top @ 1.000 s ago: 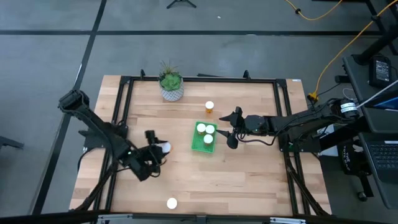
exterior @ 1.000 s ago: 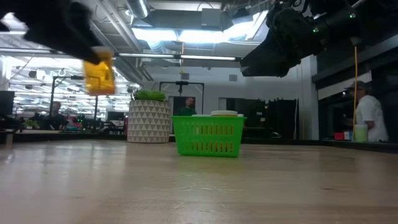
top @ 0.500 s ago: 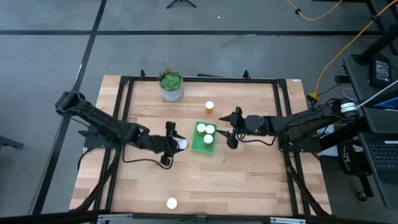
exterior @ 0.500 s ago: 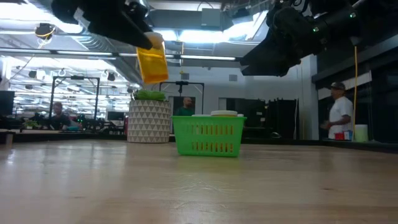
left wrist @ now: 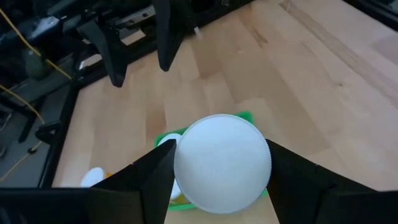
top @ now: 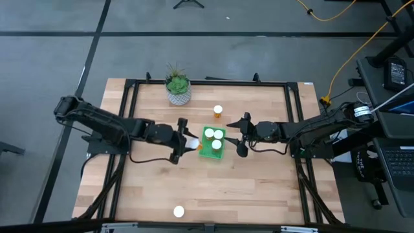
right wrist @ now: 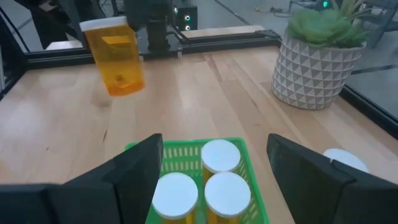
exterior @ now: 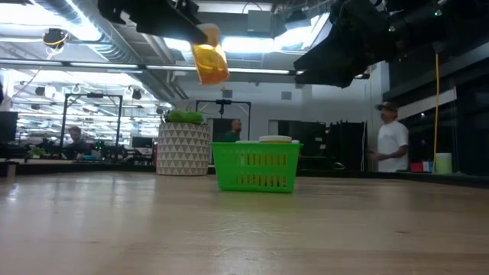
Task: Pick and place pill bottles into a basket
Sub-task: Put the orange pill bottle into the green basket
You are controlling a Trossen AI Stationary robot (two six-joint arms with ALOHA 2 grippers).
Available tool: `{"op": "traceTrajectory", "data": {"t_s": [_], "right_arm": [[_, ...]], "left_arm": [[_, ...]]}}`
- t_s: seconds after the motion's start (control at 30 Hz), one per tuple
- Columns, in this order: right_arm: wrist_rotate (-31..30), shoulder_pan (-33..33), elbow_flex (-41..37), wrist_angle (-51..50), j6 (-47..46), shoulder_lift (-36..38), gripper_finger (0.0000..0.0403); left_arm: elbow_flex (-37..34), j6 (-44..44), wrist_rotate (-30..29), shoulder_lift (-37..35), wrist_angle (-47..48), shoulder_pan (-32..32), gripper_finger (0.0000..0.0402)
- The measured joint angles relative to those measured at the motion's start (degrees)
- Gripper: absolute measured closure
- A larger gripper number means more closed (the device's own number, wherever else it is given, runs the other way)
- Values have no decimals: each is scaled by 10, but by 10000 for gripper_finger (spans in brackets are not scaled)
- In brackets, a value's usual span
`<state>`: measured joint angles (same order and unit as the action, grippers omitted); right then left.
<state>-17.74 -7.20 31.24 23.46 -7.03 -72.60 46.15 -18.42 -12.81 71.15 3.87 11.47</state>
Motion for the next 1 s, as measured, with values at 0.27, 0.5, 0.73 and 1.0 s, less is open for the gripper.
{"op": "traceTrajectory", "data": {"t_s": [0.27,0.5,0.73,1.0], "right_arm": [[0,0,0,0,-2,0,111],[0,0,0,0,-2,0,111],[0,0,0,-1,-3,0,111],[0,0,0,-2,-3,0,111]], "left_arm": [[0,-5,81,1,-19,-47,187],[1,-18,139,31,-47,-83,187],[1,-38,154,101,-94,-91,187],[0,-49,134,155,-124,-91,187]]}}
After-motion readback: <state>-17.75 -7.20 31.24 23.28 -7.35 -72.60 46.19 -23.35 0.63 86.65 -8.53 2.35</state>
